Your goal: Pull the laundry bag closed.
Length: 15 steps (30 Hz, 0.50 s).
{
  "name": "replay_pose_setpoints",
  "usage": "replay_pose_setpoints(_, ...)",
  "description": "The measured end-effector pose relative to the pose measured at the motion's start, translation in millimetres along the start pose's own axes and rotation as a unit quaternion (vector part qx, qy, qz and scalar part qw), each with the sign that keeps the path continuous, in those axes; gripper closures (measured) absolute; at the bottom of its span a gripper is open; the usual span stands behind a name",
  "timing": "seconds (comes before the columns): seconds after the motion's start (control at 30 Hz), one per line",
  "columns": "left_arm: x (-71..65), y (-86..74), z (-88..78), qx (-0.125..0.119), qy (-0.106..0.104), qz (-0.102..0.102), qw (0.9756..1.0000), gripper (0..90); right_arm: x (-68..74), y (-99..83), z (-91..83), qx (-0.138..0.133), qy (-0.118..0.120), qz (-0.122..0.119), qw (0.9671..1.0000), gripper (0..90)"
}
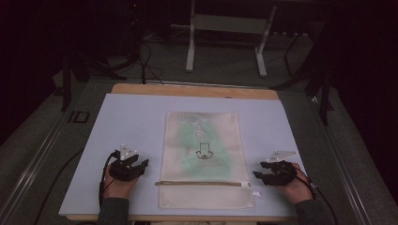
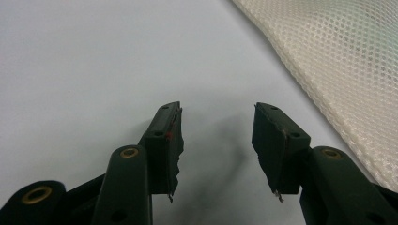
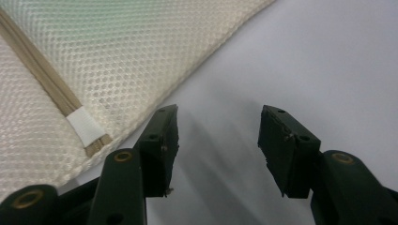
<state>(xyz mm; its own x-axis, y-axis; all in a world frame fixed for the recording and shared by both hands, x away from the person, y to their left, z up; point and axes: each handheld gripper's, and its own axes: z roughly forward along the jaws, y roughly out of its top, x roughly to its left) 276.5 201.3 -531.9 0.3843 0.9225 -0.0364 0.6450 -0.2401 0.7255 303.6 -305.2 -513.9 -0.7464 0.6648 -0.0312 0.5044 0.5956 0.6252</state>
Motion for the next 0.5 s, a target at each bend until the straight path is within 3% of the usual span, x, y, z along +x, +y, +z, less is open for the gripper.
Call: replay_pose_setpoints(0.5, -2.7, 0.7, -0.9, -0.001, -0.011, 0.010, 0.9999, 51.3, 10.9, 7.8, 0.1, 0.010, 0.011, -0.024, 0.9996, 49.3)
